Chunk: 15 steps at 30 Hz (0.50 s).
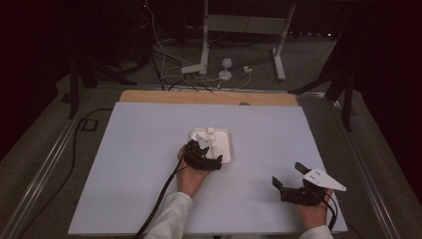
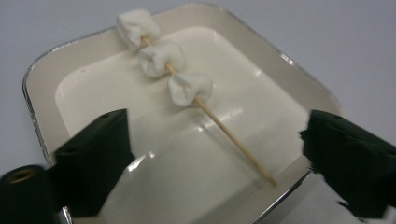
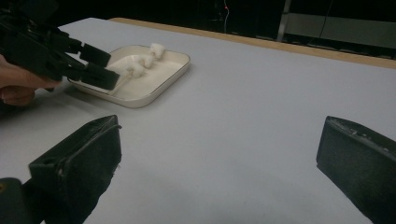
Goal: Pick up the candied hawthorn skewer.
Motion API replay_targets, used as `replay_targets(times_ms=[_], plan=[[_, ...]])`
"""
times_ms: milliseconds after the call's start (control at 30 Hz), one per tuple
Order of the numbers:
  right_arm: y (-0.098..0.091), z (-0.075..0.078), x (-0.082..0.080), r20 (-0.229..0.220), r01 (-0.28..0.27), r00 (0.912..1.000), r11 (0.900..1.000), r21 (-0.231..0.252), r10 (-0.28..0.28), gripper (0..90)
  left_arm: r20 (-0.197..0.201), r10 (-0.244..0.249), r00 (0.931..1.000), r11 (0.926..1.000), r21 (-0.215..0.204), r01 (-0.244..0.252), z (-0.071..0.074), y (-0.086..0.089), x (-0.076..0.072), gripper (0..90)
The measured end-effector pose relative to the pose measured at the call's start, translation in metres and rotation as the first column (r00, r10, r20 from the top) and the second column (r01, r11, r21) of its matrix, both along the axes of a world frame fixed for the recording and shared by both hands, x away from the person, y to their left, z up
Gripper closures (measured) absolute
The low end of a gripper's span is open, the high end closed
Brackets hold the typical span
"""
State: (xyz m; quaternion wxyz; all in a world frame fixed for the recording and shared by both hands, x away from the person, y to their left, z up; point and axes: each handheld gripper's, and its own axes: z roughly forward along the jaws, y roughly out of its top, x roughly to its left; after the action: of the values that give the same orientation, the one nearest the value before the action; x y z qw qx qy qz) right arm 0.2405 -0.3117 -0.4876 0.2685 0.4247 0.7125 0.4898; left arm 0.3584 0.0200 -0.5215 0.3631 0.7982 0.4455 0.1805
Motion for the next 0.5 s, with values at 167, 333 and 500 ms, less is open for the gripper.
replay_targets(times_ms=[167,333,500], plan=[[-0.001,0.0,0.0,-0.002,0.001,1.0,1.0,-0.003,-0.001,0.2,-0.036,-0.033,0.9988,0.9993,0.013,0.034,0.001,0.002,-0.001,47.4],[0.0,0.0,0.0,-0.002,-0.001,1.0,1.0,-0.002,0.001,0.3,-0.056,-0.012,0.9983,0.9992,0.039,0.014,0.004,0.006,-0.001,63.0],[0.0,0.0,0.0,-0.004,-0.002,1.0,1.0,-0.001,0.002,0.3,-0.089,0.025,0.9957,0.9992,0.033,-0.022,0.006,0.012,0.003,74.2]])
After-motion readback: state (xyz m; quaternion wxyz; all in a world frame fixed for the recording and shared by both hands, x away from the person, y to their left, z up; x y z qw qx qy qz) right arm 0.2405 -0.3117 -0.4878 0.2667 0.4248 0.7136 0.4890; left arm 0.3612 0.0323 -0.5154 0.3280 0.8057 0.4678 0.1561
